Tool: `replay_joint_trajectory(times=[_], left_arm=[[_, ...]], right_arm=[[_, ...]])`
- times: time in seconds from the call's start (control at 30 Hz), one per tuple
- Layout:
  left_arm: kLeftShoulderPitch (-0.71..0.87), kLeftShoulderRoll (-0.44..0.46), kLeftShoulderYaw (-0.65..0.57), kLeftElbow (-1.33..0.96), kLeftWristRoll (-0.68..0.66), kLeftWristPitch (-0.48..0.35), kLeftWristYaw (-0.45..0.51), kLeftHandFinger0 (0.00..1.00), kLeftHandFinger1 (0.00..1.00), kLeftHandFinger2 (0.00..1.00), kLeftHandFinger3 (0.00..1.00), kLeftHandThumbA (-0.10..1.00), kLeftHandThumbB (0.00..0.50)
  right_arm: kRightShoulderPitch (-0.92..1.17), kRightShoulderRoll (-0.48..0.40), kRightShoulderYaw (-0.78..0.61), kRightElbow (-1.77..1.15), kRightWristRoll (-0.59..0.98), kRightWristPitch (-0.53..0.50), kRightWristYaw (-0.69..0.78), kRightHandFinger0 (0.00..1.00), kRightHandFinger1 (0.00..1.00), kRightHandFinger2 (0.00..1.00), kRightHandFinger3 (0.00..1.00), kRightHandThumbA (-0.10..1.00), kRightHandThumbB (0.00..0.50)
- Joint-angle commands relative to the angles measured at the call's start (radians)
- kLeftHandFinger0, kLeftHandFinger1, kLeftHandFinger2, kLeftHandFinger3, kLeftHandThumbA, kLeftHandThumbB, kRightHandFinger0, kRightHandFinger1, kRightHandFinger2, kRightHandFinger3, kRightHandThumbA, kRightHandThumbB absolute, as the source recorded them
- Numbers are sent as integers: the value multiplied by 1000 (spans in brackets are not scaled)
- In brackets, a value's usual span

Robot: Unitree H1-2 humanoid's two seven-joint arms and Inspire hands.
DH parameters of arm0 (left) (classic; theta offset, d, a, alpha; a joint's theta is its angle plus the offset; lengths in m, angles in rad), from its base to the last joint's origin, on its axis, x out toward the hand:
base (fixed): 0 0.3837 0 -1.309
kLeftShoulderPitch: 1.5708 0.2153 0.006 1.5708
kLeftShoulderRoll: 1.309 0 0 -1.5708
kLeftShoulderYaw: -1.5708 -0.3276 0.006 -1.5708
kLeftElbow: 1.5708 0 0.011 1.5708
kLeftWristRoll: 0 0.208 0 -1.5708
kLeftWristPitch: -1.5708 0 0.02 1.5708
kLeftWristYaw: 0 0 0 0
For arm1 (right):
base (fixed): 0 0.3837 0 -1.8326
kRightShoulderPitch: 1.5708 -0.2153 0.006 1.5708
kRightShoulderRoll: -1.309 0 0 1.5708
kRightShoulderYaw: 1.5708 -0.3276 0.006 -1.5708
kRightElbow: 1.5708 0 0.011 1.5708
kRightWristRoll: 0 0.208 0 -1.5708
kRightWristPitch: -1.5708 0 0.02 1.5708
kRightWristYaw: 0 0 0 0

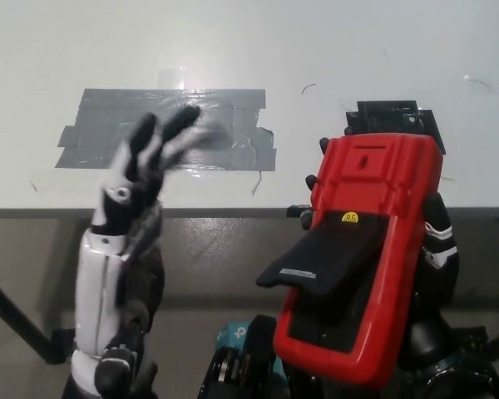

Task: The robot first picks the multimeter with right hand and then unfolds the black stand on the back of it using left hand

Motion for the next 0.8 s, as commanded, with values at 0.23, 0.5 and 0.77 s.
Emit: replay_joint_trajectory(times=[0.23,0.5,0.77], left_arm=[[-100,101,-97,51,155,-86,105,1000,1000,1000,1000,1000,500],[-9,116,-206,84,90,-82,24,1000,1000,1000,1000,1000,500],[46,159,-244,97,108,-86,59,1000,840,866,1000,1000,500]], right_arm=[[-49,25,-9,-42,44,-47,9,0,42,496,631,-100,168],[-68,37,-10,-30,50,-69,56,0,190,656,738,-100,147],[-72,12,-14,-51,59,-58,10,0,0,210,612,-100,145]])
